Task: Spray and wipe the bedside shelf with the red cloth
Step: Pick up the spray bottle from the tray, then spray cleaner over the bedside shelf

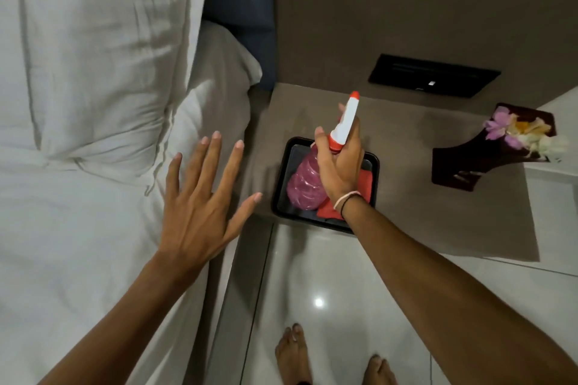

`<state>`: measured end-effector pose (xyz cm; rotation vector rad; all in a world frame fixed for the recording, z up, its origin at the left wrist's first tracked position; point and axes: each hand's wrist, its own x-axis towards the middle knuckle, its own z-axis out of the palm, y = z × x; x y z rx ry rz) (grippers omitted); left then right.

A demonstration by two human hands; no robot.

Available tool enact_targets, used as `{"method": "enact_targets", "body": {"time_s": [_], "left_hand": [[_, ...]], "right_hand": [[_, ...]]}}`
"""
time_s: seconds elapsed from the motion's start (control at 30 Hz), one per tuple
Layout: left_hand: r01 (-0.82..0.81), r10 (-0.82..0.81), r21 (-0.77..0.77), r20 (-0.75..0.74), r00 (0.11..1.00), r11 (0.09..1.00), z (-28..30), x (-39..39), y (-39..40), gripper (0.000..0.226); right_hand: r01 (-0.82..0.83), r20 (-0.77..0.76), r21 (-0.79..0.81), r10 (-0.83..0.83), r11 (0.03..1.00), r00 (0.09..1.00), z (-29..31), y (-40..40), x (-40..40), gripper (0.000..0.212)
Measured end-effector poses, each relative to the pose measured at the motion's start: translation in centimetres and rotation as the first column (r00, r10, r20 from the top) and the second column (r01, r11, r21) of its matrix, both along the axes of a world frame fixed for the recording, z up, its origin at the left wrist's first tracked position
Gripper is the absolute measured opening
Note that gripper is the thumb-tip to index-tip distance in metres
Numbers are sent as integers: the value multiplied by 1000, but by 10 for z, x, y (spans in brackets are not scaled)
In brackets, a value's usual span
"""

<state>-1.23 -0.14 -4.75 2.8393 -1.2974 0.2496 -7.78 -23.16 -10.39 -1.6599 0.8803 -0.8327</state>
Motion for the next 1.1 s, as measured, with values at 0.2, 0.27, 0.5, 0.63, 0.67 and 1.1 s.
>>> {"method": "enact_targets", "body": {"time_s": [0.2,0.27,0.5,0.63,0.67,1.1], "left_hand": [[69,-70,-17,-62,996,997,7,-33,-58,81],[134,-135,-23,-71,988,991,5,-57,-86,80],[294,-295,-26,-106,950,956,-23,-134,-147,82],[316,-304,56,-160,939,947,-40,-151,-154,88],[320,-305,71,-165,938,945,-42,-154,-155,88],[263,-238,111,-198,951,958,-52,-152,-150,88]], "right_hand": [[68,90,-37,-65,997,994,30,-4,-94,49],[87,19,24,-87,996,996,21,-6,-143,49],[244,-317,54,-215,968,924,-10,-34,-292,37],[253,-346,78,-212,964,914,-22,-44,-317,31],[269,-338,78,-228,960,913,-24,-45,-319,31],[200,-399,115,-139,973,907,-37,-44,-313,28]]}}
